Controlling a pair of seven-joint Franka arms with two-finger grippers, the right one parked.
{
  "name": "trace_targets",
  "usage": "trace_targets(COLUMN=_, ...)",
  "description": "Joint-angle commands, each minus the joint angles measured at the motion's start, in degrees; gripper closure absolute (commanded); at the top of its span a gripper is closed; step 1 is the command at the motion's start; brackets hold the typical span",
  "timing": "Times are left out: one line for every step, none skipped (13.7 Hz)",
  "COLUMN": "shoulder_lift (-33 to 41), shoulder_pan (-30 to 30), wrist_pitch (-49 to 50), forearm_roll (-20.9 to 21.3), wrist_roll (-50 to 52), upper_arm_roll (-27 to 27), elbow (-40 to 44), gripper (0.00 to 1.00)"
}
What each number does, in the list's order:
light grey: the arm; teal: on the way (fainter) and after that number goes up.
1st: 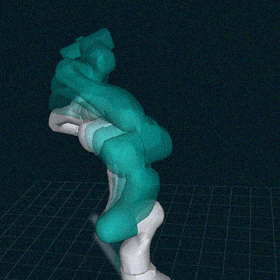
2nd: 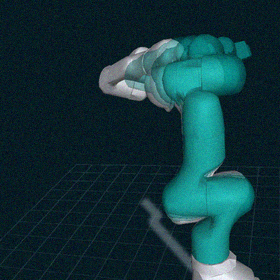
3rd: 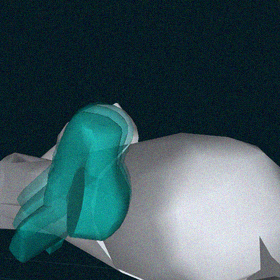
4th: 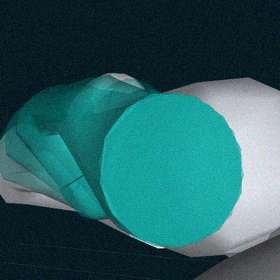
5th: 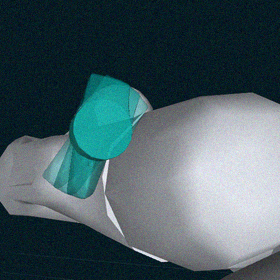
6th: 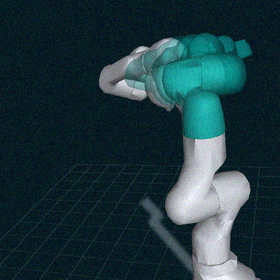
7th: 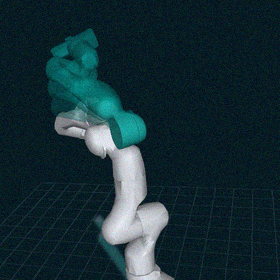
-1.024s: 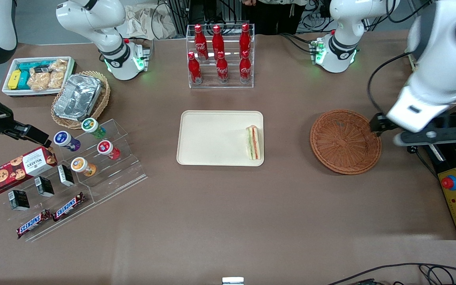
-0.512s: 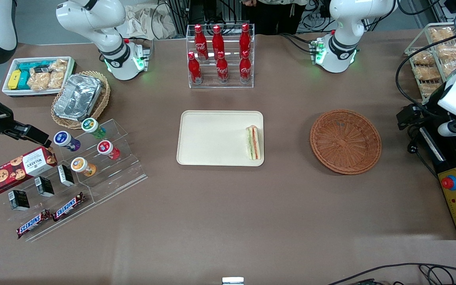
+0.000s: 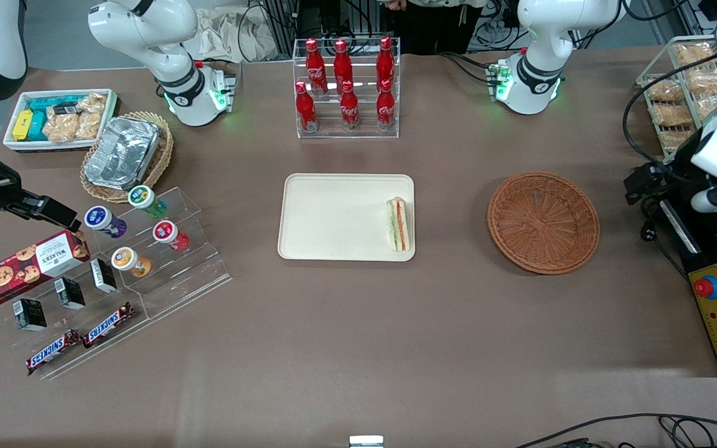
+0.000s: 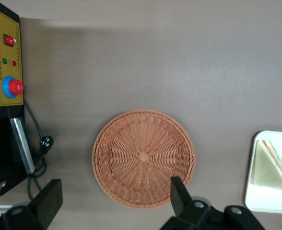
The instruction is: Place sandwich from basket to tray
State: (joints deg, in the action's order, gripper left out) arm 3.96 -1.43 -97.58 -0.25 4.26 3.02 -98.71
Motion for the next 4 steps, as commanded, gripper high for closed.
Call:
trace_targets(shoulder_lift=0.00, shoulder_pan=0.81, wrist_pitch=8.52, forearm_roll=-0.89, wrist_roll=-1.01, upper_arm_roll=-0.65, elbow=6.49, gripper=0.00)
trace_targets(shoulder_lift=0.08, shoulder_pan=0.81, wrist_pitch=10.37, forearm_roll=-0.89, wrist_roll=-1.10, upper_arm_roll=-0.65, elbow=7.12, gripper=0.00)
trace_targets(shoulder_lift=0.17, shoulder_pan=0.81, wrist_pitch=10.74, forearm_roll=-0.89, wrist_roll=-1.10, upper_arm_roll=-0.65, elbow=7.12, gripper=0.00)
trace_targets(shoulder_lift=0.09, shoulder_pan=0.81, wrist_pitch=10.83, forearm_roll=-0.89, wrist_roll=-1.10, upper_arm_roll=-0.65, elbow=7.12, gripper=0.00)
